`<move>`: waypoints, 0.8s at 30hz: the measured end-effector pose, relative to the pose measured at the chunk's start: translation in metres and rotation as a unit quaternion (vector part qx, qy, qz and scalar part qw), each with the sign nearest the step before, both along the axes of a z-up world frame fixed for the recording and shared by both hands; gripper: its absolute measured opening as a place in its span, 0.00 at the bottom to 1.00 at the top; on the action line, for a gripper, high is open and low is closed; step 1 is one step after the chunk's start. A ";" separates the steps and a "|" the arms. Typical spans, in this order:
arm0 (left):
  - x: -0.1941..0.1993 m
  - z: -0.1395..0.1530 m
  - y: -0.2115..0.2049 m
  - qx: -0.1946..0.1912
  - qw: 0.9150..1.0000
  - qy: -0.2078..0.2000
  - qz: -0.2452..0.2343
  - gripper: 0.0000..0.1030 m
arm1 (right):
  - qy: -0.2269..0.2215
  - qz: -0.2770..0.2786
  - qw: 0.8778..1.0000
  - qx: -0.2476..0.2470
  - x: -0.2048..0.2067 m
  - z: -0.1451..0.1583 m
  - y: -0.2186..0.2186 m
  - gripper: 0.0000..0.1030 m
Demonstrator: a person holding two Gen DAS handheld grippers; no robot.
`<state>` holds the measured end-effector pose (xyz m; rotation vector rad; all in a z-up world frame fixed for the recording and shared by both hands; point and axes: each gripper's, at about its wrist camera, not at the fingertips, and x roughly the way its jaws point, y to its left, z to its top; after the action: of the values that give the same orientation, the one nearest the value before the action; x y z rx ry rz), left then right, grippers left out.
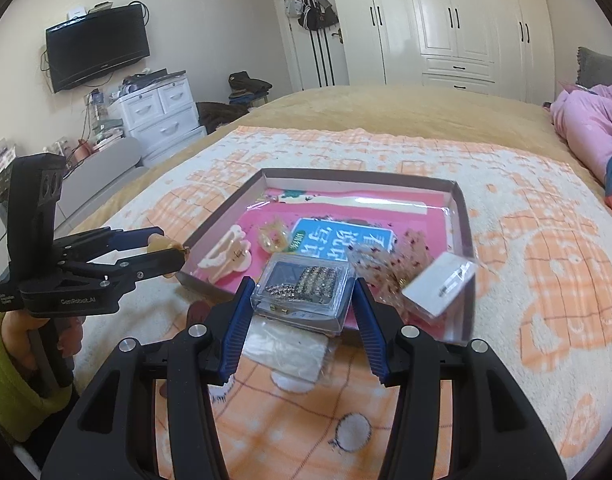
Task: Organize jewelry
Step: 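Carry the coiled hair tie and clear stud box into the tray and open both grippers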
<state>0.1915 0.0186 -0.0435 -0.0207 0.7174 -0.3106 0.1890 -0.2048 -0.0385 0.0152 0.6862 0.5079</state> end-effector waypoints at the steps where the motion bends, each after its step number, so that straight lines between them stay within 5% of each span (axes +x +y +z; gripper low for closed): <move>1: 0.001 0.000 0.001 -0.001 1.000 0.000 0.002 0.60 | 0.000 -0.001 1.000 0.001 0.002 0.000 0.001 0.46; 24: 0.070 -0.006 -0.015 0.001 1.000 0.007 0.015 0.60 | 0.031 -0.065 0.996 -0.046 0.082 -0.031 -0.003 0.47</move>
<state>0.2619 0.0033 -0.0499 -0.0323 0.7305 -0.2824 0.2706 -0.2075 -0.0692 -0.0106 0.7635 0.3512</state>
